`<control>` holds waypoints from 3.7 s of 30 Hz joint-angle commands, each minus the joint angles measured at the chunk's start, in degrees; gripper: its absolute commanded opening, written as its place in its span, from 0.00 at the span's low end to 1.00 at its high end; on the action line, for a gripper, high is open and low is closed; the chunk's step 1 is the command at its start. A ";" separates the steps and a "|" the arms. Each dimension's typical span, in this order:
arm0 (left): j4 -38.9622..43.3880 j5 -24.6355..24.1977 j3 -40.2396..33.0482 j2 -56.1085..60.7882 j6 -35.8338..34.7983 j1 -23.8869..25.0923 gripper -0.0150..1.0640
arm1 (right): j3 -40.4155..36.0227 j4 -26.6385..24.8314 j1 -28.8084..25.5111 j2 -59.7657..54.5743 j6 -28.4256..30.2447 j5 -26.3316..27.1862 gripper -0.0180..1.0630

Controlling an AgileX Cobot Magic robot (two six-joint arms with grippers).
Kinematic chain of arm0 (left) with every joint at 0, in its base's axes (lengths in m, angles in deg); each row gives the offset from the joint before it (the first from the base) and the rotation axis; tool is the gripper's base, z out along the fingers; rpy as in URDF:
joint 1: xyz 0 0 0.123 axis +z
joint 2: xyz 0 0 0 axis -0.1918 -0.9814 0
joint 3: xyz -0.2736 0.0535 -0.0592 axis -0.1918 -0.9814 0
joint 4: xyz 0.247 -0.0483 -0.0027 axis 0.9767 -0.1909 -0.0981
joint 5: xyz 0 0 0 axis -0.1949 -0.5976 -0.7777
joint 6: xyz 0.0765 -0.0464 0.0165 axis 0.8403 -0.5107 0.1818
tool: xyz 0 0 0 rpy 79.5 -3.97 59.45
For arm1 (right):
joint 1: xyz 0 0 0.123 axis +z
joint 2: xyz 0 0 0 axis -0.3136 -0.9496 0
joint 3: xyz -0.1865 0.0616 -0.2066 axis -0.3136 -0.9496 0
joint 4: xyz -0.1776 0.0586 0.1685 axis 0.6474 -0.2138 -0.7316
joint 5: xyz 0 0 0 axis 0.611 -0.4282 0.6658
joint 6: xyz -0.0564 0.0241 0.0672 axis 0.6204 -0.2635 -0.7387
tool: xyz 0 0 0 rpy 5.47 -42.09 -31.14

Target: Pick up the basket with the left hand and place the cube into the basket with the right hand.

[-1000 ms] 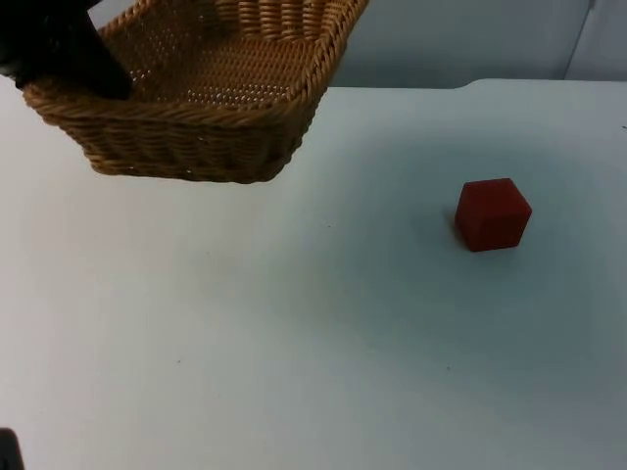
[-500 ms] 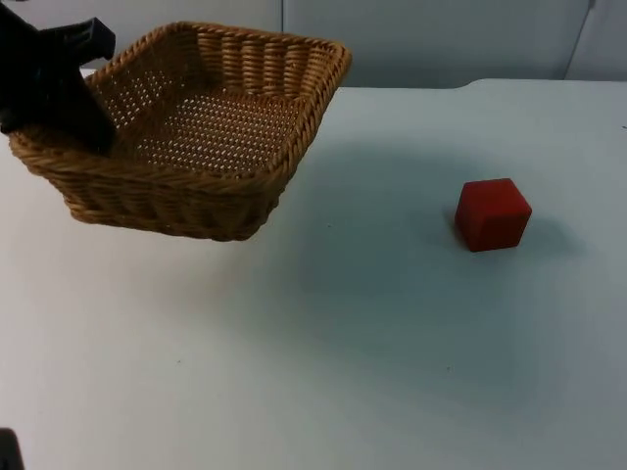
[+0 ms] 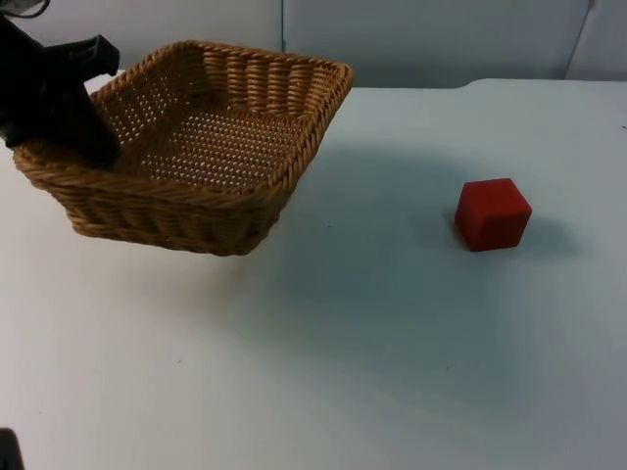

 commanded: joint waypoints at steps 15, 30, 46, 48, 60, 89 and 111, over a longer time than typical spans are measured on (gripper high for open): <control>-1.75 -0.81 -0.05 -0.81 0.02 -0.29 0.01 | -0.21 -0.25 0.21 0.17 -0.06 0.73 0.01; -1.85 -0.38 -0.05 -0.81 0.02 -0.29 0.01 | -0.21 -0.25 0.21 0.17 -0.06 0.73 0.01; -1.85 1.85 -0.05 -0.81 0.02 -0.29 0.01 | -0.21 -0.35 0.21 0.17 -0.06 0.72 0.01; -1.85 2.78 -0.05 -0.81 0.02 -0.29 0.01 | -0.21 -0.35 0.21 0.17 -0.06 0.95 0.01; -1.85 7.06 -0.05 -0.81 0.02 -0.29 0.01 | 0.78 -4.48 0.21 0.17 0.05 29.80 0.01; -1.85 7.75 -0.05 -0.81 0.02 -0.29 0.01 | 39.31 -3.10 18.78 -91.40 7.56 6.11 0.38; -1.85 8.00 -0.05 -0.81 0.02 -0.29 0.01 | 61.94 -4.69 29.81 -115.12 2.75 -6.56 0.64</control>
